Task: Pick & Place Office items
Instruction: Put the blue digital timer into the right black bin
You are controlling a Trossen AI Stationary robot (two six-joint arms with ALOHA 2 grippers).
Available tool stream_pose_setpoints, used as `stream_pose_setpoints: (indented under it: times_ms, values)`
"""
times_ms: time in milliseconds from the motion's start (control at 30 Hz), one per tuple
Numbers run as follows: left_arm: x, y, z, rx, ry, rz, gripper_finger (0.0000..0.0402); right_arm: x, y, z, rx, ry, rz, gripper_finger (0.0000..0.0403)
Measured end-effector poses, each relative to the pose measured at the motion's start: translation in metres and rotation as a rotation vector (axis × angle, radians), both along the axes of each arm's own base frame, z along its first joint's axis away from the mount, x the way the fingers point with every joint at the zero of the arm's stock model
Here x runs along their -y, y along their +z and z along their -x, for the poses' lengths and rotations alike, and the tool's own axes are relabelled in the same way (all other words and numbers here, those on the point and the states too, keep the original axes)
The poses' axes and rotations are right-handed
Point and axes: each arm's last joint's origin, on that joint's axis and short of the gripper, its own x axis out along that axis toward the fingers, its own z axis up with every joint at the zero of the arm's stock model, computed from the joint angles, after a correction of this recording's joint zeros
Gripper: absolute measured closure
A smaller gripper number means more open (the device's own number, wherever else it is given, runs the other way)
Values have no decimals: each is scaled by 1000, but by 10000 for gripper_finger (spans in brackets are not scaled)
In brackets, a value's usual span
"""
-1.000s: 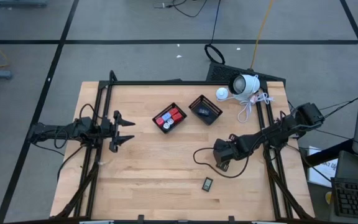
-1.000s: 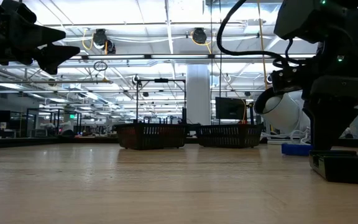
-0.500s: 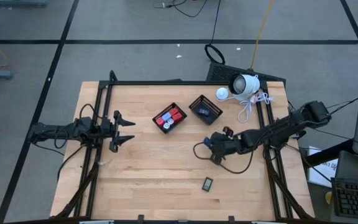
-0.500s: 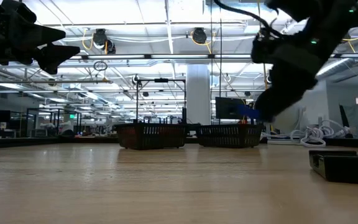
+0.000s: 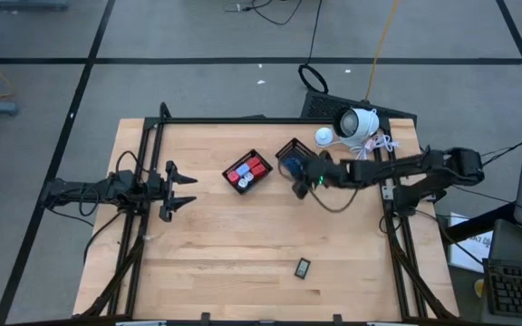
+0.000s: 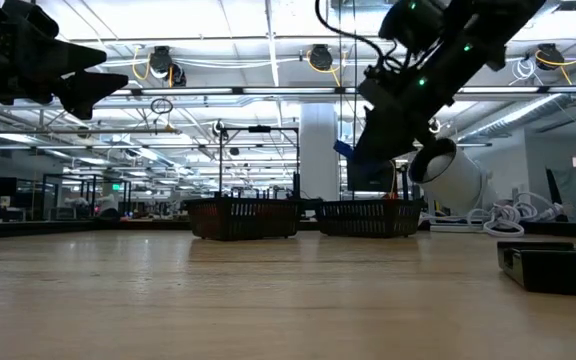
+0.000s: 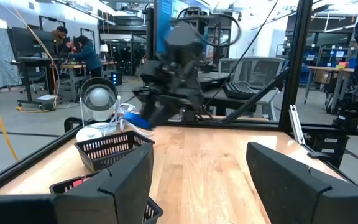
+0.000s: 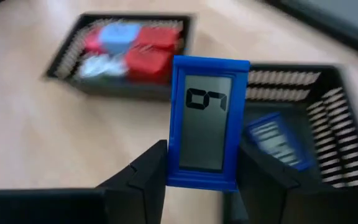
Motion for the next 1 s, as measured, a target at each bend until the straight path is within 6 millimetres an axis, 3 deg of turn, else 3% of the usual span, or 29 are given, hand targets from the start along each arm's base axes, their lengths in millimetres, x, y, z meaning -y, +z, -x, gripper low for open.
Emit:
stream_pose_setpoints:
  times_ms: [167,300,1000]
  values:
    - [0,0,0,0,0,0,129,35,-4,10,-55,-62,-38,254]
    - [0,0,0,0,-1,0,121,50,-12,20,-144,-107,-82,251]
    - [0,0,0,0,0,0,147,45,-30,33,-252,-97,-120,249]
